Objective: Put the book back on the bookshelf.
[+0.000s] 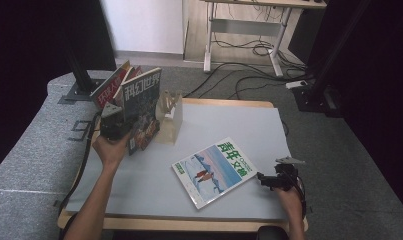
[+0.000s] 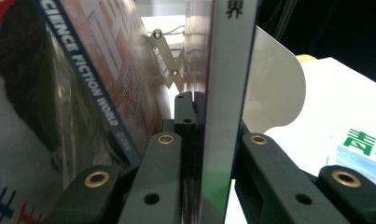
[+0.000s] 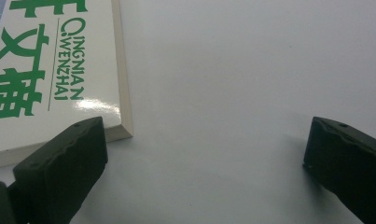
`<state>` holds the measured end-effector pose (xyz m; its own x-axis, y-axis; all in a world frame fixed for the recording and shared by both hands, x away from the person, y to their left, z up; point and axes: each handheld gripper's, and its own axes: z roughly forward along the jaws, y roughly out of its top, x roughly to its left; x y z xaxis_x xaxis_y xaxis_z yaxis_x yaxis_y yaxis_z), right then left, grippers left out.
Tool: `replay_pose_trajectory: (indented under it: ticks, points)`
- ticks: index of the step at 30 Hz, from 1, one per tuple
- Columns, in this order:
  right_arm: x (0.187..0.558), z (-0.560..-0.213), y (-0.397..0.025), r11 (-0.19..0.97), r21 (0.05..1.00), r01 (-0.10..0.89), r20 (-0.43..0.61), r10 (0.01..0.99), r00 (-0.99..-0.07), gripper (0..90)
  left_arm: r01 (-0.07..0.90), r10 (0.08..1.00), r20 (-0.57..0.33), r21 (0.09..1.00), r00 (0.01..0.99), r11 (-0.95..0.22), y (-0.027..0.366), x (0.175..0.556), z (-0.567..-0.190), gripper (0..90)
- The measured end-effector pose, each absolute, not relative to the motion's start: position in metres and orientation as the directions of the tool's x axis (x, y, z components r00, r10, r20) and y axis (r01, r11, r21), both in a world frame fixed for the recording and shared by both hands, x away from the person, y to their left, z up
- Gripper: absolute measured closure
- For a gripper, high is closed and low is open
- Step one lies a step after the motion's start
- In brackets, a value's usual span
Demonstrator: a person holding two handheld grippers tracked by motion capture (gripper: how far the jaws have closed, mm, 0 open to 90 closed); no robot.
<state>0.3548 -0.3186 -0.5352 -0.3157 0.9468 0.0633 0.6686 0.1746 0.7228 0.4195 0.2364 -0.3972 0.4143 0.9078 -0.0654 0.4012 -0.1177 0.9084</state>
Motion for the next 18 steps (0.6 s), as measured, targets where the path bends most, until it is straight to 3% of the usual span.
replay_pose_trajectory:
  ticks: [8,18]
  points:
    - [0.355,-0.535,-0.319,0.175,0.723,0.669,0.063,0.947,-0.316,0.0,0.373,0.909,-0.030,0.917,0.416,-0.140,0.231,0.427,-0.408,82.8]
    - [0.355,-0.535,-0.319,0.176,0.723,0.668,0.062,0.946,-0.317,0.0,0.400,0.892,-0.057,0.905,0.448,-0.143,0.239,0.424,-0.416,82.5]
